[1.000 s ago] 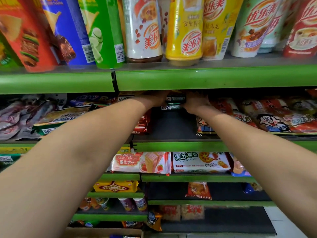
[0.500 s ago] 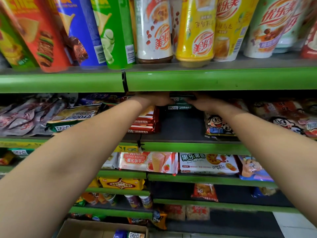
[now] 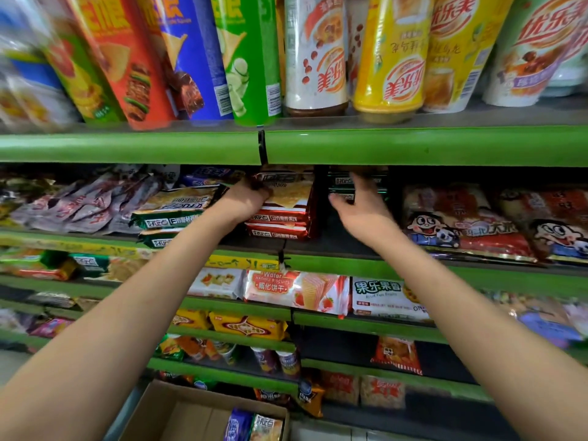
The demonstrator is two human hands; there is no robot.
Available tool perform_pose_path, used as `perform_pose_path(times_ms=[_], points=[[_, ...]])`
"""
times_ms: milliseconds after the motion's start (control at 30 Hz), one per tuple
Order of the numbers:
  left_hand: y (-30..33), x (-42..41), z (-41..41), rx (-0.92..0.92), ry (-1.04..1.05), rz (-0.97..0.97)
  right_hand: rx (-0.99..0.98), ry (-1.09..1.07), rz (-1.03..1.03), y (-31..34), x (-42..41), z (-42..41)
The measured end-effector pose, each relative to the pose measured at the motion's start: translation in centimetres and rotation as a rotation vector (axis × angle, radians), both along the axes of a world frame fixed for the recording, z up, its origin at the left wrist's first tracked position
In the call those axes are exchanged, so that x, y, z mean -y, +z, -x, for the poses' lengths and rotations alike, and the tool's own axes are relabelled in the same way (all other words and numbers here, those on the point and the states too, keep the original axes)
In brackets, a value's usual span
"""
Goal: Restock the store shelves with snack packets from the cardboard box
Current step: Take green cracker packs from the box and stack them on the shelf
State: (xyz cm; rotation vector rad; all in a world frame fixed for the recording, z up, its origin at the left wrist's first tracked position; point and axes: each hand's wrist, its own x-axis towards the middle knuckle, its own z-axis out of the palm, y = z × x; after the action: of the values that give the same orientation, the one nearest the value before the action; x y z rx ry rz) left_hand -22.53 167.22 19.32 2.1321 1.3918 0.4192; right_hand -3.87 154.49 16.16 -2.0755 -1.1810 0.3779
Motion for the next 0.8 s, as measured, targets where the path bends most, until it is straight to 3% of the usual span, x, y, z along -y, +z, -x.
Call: perform_pose_path(times_ms=[100,200,367,500,667,800], points=[[-0.5,-0.1,0.7,0.156,0.061,0.133,-0.332,0.118,-0.032,-1.0,0.1,3.9],[-0.6,-0.2,0.8,0.308,0.135,0.289,-0.286,0.221,-0.061,-2.1,-0.1,5.6],[-0.5,-0.1,0.3,0.354,0.119,0.346,-0.159,0.126,0.028,-2.2,-1.3,5.4],[0.7,0.7,1.3,0.179,-0.029,0.081,-0.076,0.128,-0.05,-1.7,0.1,5.7],[2.5,0.9,6.3,0.106,-0.232,-0.151,0.301,0.095,-0.224,-0.2,1.6,9.2],[2.8,-1.2,12.4,0.097,-0.167,-0.293,0.263,0.254,-0.319,0.9,0.1,13.6]])
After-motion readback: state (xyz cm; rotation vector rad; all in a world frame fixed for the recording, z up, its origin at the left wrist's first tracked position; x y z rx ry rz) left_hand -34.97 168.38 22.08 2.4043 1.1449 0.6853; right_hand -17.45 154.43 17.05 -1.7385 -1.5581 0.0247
